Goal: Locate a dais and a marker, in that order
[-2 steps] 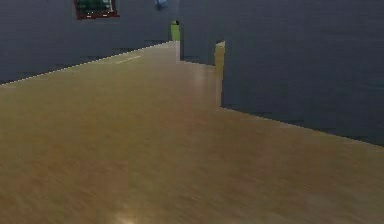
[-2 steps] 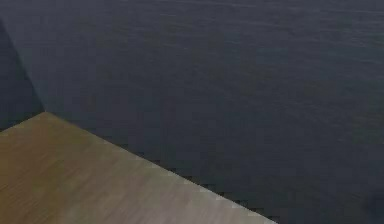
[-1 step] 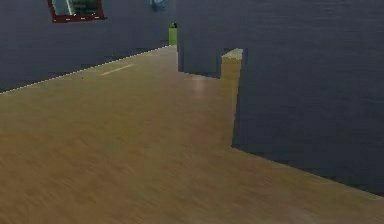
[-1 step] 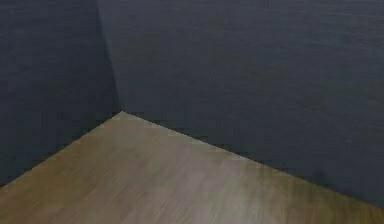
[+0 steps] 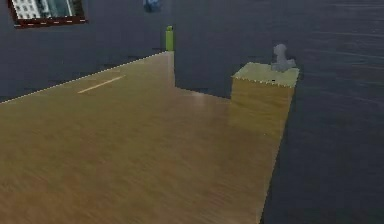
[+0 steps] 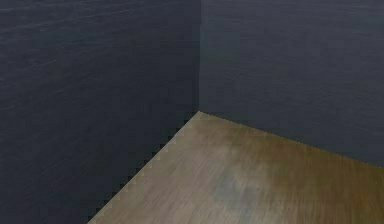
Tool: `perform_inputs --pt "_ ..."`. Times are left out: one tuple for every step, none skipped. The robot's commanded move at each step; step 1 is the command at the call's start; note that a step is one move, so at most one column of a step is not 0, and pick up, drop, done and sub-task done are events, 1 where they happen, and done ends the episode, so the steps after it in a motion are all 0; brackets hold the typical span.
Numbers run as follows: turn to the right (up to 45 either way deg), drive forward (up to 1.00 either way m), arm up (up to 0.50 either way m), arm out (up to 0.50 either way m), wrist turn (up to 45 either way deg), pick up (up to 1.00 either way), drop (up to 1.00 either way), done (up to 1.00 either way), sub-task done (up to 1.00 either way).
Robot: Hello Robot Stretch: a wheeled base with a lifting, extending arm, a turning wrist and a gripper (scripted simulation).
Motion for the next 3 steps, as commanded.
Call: perform_inputs --pt "3.0 0.00 0.00 0.00 0.0 0.00 0.00 0.00 0.00" --pt "-18.0 0.00 0.00 0.00 0.0 0.00 0.00 0.00 0.00" --pt "0.0 0.50 0.00 0.00 0.0 0.00 0.00 0.00 0.00"
